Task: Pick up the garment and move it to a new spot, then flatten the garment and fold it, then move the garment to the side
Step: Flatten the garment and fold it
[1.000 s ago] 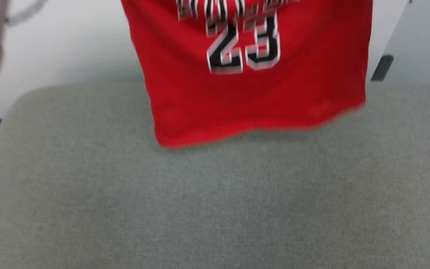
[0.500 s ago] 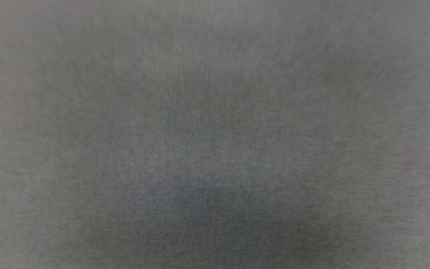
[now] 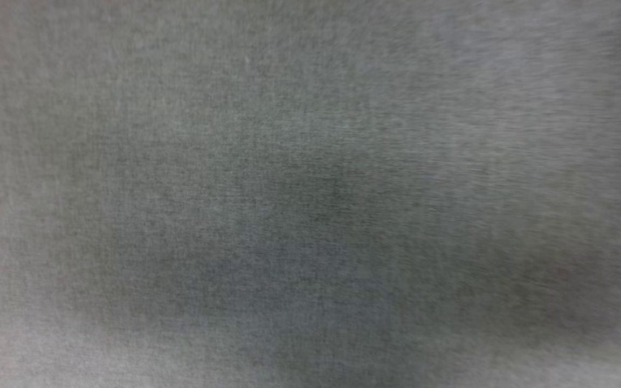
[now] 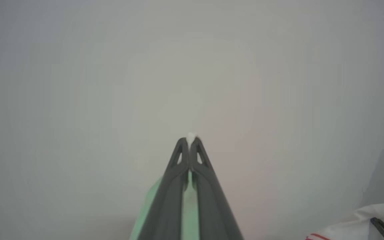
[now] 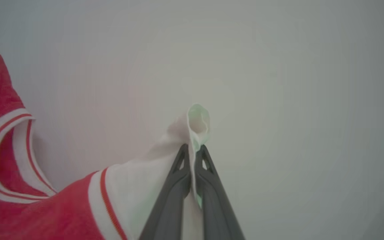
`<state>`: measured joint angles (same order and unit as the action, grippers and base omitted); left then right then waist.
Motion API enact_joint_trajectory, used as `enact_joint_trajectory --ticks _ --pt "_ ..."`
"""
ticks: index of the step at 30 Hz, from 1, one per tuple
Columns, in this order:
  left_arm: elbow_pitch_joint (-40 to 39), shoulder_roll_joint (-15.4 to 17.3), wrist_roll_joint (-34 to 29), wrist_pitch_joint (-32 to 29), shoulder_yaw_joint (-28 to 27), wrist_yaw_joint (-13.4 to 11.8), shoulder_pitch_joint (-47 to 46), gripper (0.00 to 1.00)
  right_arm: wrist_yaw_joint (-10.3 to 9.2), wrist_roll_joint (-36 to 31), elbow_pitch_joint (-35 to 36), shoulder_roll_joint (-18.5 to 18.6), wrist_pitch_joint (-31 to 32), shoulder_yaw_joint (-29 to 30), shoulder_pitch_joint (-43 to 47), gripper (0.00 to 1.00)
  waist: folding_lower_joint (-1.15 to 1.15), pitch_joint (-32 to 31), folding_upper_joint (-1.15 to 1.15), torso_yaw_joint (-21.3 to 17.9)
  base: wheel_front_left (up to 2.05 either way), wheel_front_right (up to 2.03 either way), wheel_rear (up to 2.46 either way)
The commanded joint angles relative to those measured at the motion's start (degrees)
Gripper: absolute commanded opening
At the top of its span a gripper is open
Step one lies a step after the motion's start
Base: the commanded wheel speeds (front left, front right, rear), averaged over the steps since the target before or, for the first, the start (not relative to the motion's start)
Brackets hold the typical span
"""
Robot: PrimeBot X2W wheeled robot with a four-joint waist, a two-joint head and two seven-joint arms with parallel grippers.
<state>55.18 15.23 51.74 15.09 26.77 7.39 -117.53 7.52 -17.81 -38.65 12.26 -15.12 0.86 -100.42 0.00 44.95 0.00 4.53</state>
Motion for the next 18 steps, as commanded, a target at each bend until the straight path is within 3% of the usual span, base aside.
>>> enact_joint_trajectory --ticks 1,11,18 --pt "-0.23 0.17 -1.03 0.02 -0.48 0.14 1.69 0.0 -0.06 -0.4 -0.89 -0.21 -0.02 -0.4 1.24 0.0 0.0 5.16 0.0 3.67 0.0 0.0 0.0" --pt "0.75 -1.34 0.71 -0.24 1.52 0.15 11.57 0.0 -0.06 4.81 -9.44 -0.59 -0.03 -4.84 3.99 0.0 0.0 -0.23 0.0 4.93 0.0 0.0 0.0" --pt "-1.97 1.64 6.15 -4.07 8.3 0.16 23.54 0.0 -0.06 17.94 -12.09 2.46 -0.02 -14.44 13.12 0.0 0.0 -11.12 0.0 4.71 0.0 0.0 0.0"
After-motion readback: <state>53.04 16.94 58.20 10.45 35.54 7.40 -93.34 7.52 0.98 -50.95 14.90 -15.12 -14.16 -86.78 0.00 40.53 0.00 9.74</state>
